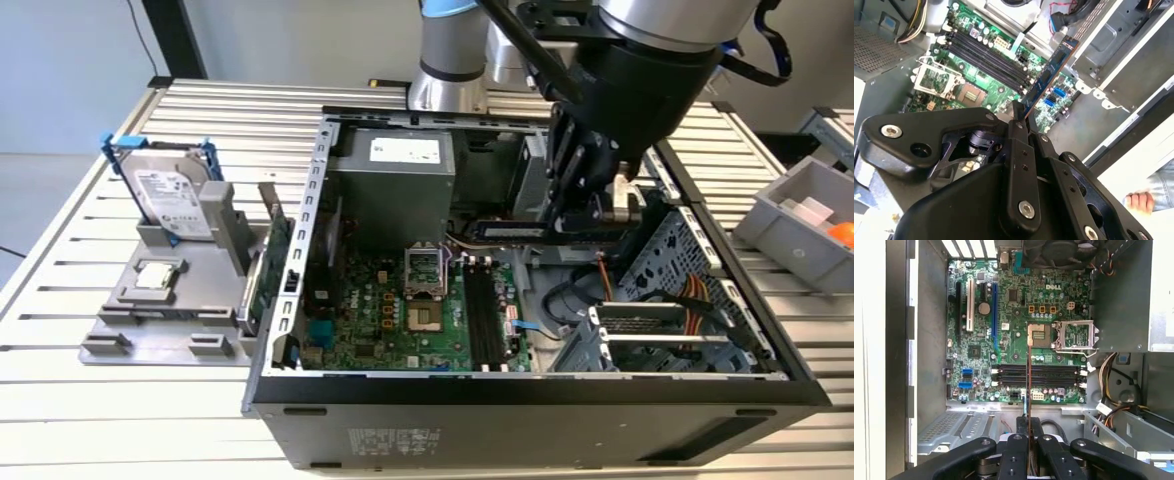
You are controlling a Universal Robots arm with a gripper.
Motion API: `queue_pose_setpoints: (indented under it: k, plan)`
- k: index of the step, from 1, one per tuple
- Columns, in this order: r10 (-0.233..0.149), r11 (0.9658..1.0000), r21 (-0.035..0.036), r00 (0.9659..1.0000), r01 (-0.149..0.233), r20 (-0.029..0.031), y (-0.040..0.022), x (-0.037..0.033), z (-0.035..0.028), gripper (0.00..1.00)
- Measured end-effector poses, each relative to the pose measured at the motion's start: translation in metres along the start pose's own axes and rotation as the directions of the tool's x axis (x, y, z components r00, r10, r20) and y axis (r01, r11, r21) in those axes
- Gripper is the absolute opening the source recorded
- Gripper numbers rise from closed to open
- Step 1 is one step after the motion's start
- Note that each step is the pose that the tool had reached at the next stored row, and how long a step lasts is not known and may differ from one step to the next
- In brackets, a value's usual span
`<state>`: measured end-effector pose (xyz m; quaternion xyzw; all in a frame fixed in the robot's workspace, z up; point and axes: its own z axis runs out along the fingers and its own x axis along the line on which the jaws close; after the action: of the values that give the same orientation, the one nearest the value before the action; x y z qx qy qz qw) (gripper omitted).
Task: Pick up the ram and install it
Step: 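Pick up the ram and move it above insertion slot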
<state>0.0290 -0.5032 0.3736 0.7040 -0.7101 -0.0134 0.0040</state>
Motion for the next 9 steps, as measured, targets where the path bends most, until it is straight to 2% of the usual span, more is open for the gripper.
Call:
queue_pose_setpoints:
  k: [3,9]
  plan:
    - [0.000,1.0000,0.0000,1.0000,0.000,0.0000,-0.0030,-0.0017,-0.0001,0.00]
    - [0.000,1.0000,0.0001,1.0000,0.000,-0.0003,-0.0031,-0.0100,0.0004,0.00]
